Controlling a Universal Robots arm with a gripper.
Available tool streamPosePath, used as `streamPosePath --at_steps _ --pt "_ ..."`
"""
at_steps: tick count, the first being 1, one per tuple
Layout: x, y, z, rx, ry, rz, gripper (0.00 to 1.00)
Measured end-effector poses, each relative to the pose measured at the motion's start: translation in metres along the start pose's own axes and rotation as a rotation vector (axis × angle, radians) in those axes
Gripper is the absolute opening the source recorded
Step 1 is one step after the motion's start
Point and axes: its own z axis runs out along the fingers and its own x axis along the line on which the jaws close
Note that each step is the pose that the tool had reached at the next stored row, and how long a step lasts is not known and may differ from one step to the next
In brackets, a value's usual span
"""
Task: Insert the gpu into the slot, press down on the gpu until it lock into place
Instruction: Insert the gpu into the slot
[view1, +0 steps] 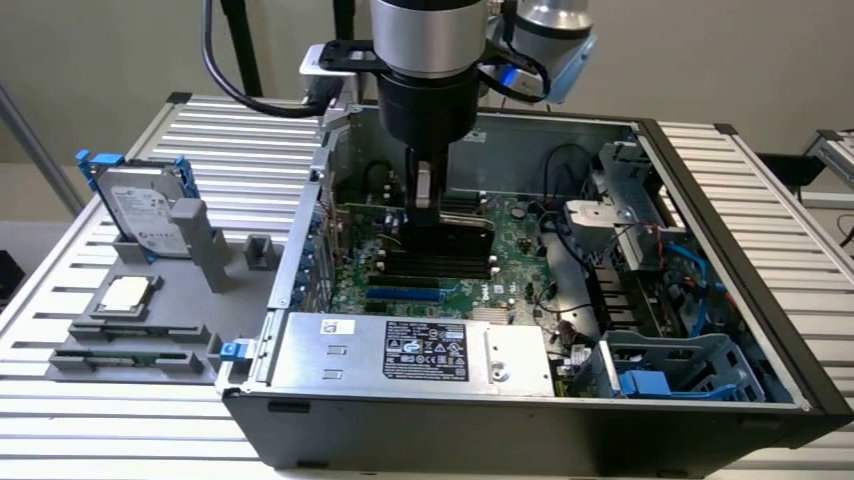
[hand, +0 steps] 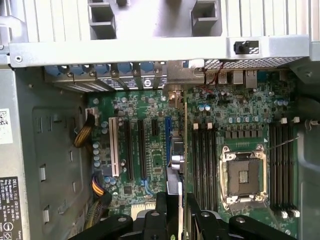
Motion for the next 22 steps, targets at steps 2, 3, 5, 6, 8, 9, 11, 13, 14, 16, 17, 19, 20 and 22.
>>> streamPosePath --at_steps 2,3,5,6,8,9,11,13,14,16,17,19,20,22 --pt "0.002 0.0004 0.0036 -0.0001 -0.0003 -0.002 0.26" --pt "0.002 0.0005 0.0053 -0.0001 -0.0006 -0.003 0.26" --pt "0.004 0.0009 0.0089 -0.0002 -0.0011 -0.006 0.26" --pt "0.004 0.0010 0.0106 -0.0002 -0.0013 -0.007 0.26" --pt "0.005 0.0014 0.0142 0.0001 -0.0022 -0.008 0.26" --pt "0.005 0.0016 0.0159 0.0004 -0.0028 -0.009 0.26" --pt "0.006 0.0023 0.0196 0.0012 -0.0038 -0.010 0.26" --pt "0.006 0.0031 0.0231 0.0016 -0.0045 -0.011 0.26" --pt "0.006 0.0035 0.0249 0.0019 -0.0048 -0.011 0.26" --pt "0.006 0.0044 0.0285 0.0023 -0.0053 -0.011 0.26" --pt "0.006 0.0050 0.0303 0.0025 -0.0055 -0.011 0.26" --pt "0.007 0.0059 0.0336 0.0028 -0.0055 -0.011 0.26" --pt "0.007 0.0064 0.0350 0.0029 -0.0056 -0.011 0.26" --pt "0.007 0.0070 0.0370 0.0030 -0.0055 -0.011 0.26"
